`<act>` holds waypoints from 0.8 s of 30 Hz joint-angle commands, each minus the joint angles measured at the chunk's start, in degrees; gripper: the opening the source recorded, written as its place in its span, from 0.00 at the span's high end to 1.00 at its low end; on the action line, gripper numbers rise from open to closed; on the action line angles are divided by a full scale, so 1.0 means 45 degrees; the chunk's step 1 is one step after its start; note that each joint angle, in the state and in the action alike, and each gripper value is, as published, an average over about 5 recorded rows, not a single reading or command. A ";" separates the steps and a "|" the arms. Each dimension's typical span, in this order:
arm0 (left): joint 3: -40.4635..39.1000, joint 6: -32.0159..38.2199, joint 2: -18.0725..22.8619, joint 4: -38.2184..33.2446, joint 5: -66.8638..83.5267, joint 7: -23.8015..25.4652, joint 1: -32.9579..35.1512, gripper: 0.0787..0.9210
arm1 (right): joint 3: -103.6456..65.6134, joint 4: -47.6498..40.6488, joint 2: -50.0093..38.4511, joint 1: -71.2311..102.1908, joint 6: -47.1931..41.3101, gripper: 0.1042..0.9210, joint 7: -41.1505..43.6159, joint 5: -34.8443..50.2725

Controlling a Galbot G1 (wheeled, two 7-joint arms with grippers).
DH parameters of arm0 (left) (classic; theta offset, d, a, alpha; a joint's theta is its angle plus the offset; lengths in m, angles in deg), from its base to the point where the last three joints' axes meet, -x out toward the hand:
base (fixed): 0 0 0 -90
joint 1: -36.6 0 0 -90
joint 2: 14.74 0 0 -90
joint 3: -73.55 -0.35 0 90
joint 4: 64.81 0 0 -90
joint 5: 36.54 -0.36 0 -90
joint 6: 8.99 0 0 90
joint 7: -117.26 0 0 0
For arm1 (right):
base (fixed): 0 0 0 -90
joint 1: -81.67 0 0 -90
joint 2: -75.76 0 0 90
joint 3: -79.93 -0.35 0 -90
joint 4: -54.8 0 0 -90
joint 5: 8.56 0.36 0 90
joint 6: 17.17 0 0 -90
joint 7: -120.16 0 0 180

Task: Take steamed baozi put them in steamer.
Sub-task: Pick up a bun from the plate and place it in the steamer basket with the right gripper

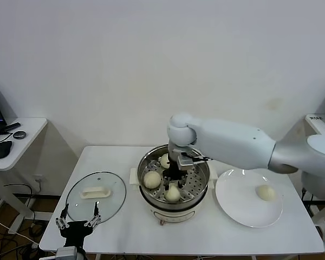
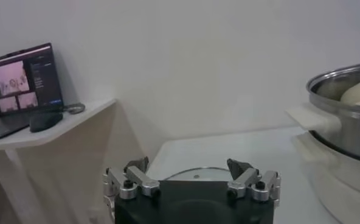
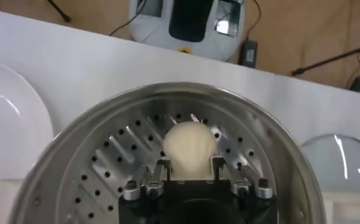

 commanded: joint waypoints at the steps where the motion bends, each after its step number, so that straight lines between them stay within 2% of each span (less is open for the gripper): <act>1: -0.0003 -0.0006 -0.0010 0.0010 0.0009 0.0018 -0.0016 0.12 | 0.0002 -0.0399 0.0480 0.0351 0.0251 0.60 -0.0027 -0.0374; 4: -0.0004 -0.0009 -0.0011 0.0022 0.0016 0.0027 -0.0036 0.12 | -0.0004 -0.0278 0.0414 0.0184 0.0244 0.56 -0.0073 -0.0191; 6: -0.0017 -0.0011 -0.0012 0.0042 0.0014 0.0029 -0.0052 0.12 | -0.0051 -0.0199 0.0346 0.0048 0.0225 0.51 -0.0074 -0.0036; 11: -0.0041 -0.0017 -0.0027 0.0064 0.0009 0.0046 -0.0074 0.12 | -0.0560 -0.0067 0.0056 -0.0382 -0.0160 0.33 0.0017 0.0371; 15: -0.0067 -0.0025 -0.0038 0.0097 -0.0012 0.0066 -0.0089 0.12 | -0.1324 0.0222 -0.0729 -0.1079 -0.1522 0.19 0.0202 0.0720; 18: -0.0095 -0.0040 -0.0021 0.0098 -0.0014 0.0100 -0.0110 0.12 | -0.1872 0.0271 -0.1870 -0.1682 -0.2992 0.13 0.0293 0.1524; 20: -0.0096 -0.0050 -0.0050 0.0100 -0.0002 0.0128 -0.0122 0.12 | -0.2128 0.0197 -0.2812 -0.2004 -0.4661 0.12 0.0120 0.2355; 22: -0.0078 -0.0058 -0.0115 0.0088 0.0023 0.0153 -0.0127 0.12 | -0.2345 0.0243 -0.3742 -0.2183 -0.6891 0.12 -0.0508 0.2865; 24: -0.0051 -0.0070 -0.0187 0.0059 0.0055 0.0182 -0.0137 0.12 | -0.2528 0.0534 -0.4739 -0.2257 -0.9924 0.12 -0.1658 0.3021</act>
